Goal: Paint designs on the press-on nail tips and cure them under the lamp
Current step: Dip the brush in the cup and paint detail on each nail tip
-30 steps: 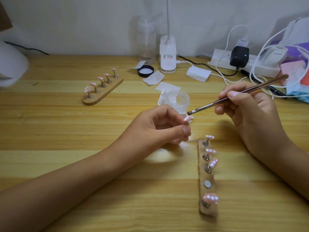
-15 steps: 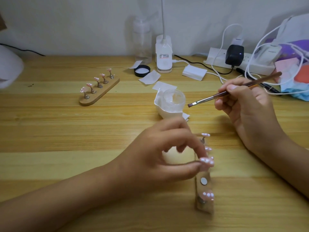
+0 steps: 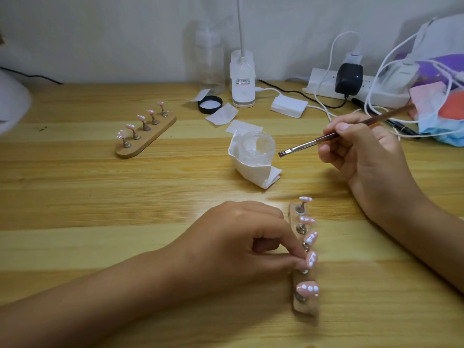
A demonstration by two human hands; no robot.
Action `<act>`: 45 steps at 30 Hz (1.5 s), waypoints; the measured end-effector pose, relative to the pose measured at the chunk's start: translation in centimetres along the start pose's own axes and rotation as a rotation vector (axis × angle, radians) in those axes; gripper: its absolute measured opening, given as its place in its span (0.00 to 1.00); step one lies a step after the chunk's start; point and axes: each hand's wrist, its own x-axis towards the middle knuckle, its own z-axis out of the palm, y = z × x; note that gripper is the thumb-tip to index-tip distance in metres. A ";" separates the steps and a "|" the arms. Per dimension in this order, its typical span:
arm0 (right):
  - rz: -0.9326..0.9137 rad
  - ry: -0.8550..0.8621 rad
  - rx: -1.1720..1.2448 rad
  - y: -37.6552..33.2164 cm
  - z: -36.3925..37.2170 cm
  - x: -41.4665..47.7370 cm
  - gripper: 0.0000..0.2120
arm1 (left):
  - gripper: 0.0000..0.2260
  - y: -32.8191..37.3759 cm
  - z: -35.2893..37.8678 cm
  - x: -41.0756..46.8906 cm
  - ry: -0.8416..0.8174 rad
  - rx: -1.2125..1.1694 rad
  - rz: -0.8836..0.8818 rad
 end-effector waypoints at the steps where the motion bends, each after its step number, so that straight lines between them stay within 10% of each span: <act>1: -0.001 0.000 -0.003 0.0 0.0 0.0 0.08 | 0.03 -0.1 -0.1 -0.1 -0.013 0.001 0.002; 27: -0.161 -0.066 -0.179 0.1 -0.2 -0.4 0.08 | 0.13 1.0 -0.2 -1.2 -0.074 0.368 0.435; 34: -0.221 -0.069 -0.173 0.1 -0.1 -0.6 0.14 | 0.05 0.0 -1.4 -0.1 0.334 -0.601 -0.206; 40: -0.317 -0.075 -0.241 -0.2 0.3 -1.4 0.05 | 0.03 -1.7 -1.9 0.9 0.739 -0.825 -0.637; 45: -0.361 -0.123 -0.338 -0.3 0.5 -1.8 0.04 | 0.05 -1.9 -2.1 1.4 0.771 -0.978 -0.699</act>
